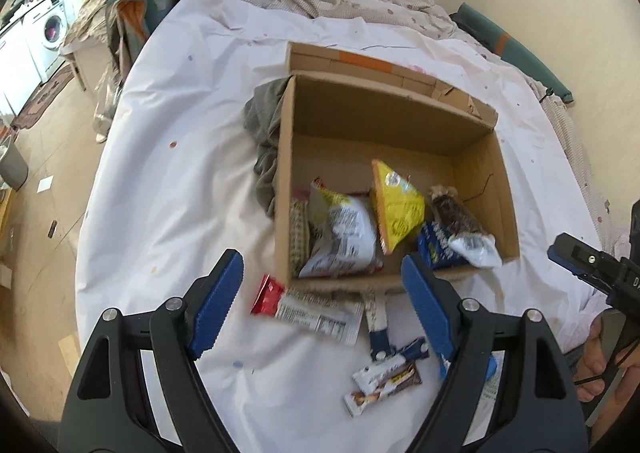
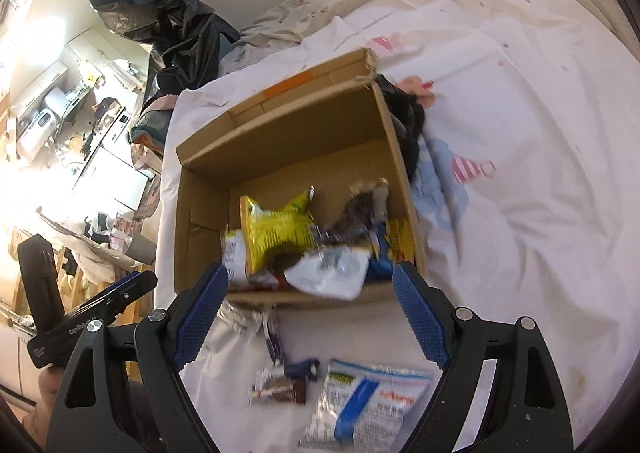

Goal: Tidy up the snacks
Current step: 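Withdraw both tools from the box toward the remaining snacks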

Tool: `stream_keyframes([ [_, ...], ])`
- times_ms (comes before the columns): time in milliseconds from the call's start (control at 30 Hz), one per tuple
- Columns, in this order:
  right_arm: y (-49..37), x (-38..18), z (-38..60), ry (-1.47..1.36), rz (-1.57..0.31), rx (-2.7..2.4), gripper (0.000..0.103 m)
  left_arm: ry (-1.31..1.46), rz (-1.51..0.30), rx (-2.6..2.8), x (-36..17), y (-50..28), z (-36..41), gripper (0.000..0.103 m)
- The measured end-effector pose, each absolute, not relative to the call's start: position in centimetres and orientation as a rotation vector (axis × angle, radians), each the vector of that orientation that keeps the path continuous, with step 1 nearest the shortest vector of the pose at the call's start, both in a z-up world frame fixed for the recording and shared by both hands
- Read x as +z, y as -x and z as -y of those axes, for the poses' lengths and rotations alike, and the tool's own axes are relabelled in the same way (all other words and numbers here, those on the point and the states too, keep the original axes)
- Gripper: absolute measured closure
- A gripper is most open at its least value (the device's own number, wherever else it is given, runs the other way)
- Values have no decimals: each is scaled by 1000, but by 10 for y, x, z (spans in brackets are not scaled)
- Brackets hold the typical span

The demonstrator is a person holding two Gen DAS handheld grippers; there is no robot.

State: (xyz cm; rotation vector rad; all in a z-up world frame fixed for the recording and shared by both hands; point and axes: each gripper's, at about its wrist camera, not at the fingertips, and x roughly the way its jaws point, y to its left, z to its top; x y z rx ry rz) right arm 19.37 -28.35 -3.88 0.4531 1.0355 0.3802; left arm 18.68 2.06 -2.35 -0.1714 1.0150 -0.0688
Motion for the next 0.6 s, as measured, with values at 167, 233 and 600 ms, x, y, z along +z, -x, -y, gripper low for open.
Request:
stream_keyframes([
  [167, -177, -51, 286, -453, -1087, 365, 16, 202, -1051, -50, -34, -169, -27, 24],
  [233, -172, -58, 286, -441, -1112, 352, 13, 211, -1061, -49, -37, -165, -28, 24],
  [600, -159, -95, 306, -432, -1251, 257, 7, 248, -1123, 21, -60, -159, -33, 24],
])
